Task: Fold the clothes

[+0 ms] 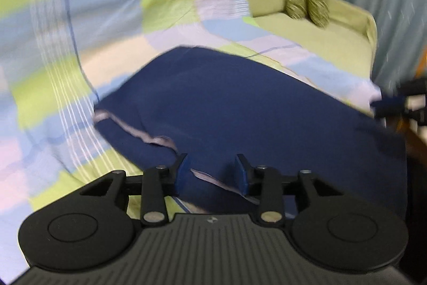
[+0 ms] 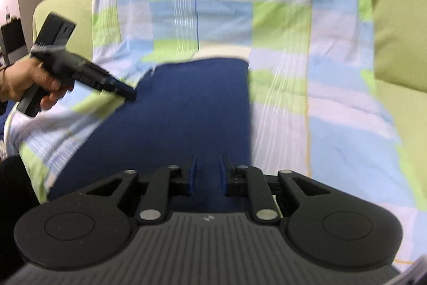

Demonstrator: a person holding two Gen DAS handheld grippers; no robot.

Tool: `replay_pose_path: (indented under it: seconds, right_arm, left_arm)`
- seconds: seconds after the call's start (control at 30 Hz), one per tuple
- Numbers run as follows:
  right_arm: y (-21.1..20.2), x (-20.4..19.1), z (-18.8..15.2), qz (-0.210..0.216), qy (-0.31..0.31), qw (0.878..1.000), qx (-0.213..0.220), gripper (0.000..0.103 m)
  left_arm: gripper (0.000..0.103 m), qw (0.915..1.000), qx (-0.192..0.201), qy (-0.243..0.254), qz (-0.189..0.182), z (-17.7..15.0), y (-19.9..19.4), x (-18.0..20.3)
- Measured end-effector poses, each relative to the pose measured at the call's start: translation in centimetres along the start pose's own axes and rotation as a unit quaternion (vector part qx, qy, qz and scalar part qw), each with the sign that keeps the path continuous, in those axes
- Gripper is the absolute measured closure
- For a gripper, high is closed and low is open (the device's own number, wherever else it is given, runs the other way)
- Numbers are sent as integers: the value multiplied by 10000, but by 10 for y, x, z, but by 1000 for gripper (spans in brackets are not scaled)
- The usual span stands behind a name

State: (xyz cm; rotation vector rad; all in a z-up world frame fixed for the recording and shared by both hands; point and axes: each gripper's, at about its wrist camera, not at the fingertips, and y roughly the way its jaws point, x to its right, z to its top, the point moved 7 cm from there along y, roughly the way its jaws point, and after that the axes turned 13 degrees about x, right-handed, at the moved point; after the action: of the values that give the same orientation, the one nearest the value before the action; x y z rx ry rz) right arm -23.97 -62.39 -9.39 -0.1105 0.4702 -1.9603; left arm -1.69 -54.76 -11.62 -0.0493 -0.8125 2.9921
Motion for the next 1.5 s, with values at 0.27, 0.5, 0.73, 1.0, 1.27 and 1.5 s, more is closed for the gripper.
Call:
replay_pose_path:
  seconds: [0.27,0.5,0.73,1.0,1.27,1.5]
  right_arm:
    - [-42,-20,-21,111,-498,9985,-178,75]
    - [-76,-37,-34,136,-1239,9916,-346,68]
    - [-75,-38,-41,196,-1393,9893,-398,66]
    - [-82,-26,-39,162,-1415,9894,-290,65]
    - [-85,-45,-46,479,-2563,9652,-180,57]
    - [-68,-52,-59,730,-3936,9164,-43,51]
  left_arm:
    - [45,9832,452,1712,-435,-22,-63,115]
    - [38,9106,595,4032,-682,-90,-96,187]
    - [37,8454,942,5251,-254,-113,-68,202]
    - [76,8559,883,5083,-356,-103,-56,204]
    - [89,9634,579,2404,-1031,-36,-59,158]
    - [89,9819,541,1131,-1420,-5,-55,118]
